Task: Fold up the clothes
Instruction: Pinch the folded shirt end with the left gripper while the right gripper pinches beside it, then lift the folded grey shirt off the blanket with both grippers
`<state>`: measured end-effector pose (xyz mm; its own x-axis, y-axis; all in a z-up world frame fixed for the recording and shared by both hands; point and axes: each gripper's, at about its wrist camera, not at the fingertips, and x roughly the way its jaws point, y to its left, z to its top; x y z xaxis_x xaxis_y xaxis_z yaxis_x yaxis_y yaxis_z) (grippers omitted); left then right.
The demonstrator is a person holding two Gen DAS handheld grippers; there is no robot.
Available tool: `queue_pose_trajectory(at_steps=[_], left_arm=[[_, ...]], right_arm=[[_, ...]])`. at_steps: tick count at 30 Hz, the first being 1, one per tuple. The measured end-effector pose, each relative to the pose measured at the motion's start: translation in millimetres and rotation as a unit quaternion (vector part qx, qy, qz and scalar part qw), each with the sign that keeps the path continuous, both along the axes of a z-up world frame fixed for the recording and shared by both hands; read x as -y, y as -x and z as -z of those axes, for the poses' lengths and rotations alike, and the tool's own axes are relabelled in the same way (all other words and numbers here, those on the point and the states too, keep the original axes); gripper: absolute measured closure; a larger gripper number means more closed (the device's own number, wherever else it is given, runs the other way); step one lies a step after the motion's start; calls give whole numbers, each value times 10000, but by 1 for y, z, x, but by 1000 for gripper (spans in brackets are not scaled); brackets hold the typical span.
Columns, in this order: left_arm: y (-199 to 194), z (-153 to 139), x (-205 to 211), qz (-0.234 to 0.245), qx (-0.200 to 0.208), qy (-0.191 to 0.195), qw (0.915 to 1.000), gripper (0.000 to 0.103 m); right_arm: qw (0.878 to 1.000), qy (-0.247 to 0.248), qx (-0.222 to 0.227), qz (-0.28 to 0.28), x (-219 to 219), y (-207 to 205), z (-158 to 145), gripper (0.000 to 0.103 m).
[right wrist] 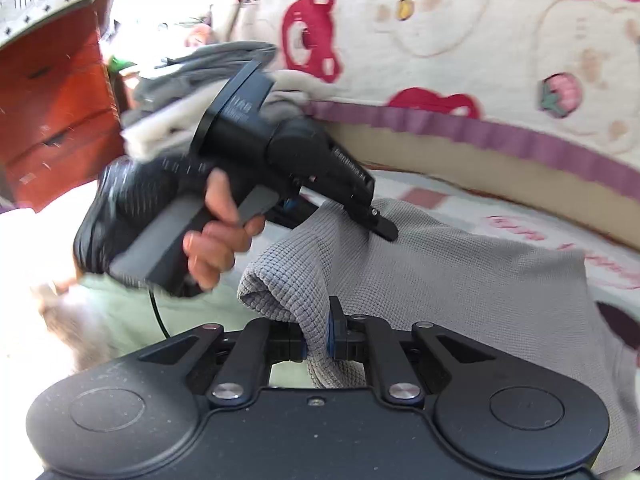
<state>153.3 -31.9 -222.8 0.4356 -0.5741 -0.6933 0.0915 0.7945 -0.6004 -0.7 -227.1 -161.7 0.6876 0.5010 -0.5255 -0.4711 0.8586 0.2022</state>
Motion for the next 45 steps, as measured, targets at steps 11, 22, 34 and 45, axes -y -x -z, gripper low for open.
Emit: queue_pose_trajectory(at_steps=[11, 22, 34, 45], left_arm=[[0, -31, 45, 372, 809, 104, 9960, 88], [-16, -26, 197, 1446, 976, -28, 9847, 81], [13, -46, 177, 1349, 2203, -722, 9634, 79], [-10, 8, 99, 1156, 640, -271, 9909, 66]], right_arm=[[9924, -1038, -277, 595, 56, 6, 4, 92], [9611, -1336, -982, 2208, 164, 12, 57, 91], [9497, -957, -915, 2838, 182, 18, 68, 92], [9434, 1067, -704, 3062, 170, 19, 61, 62]])
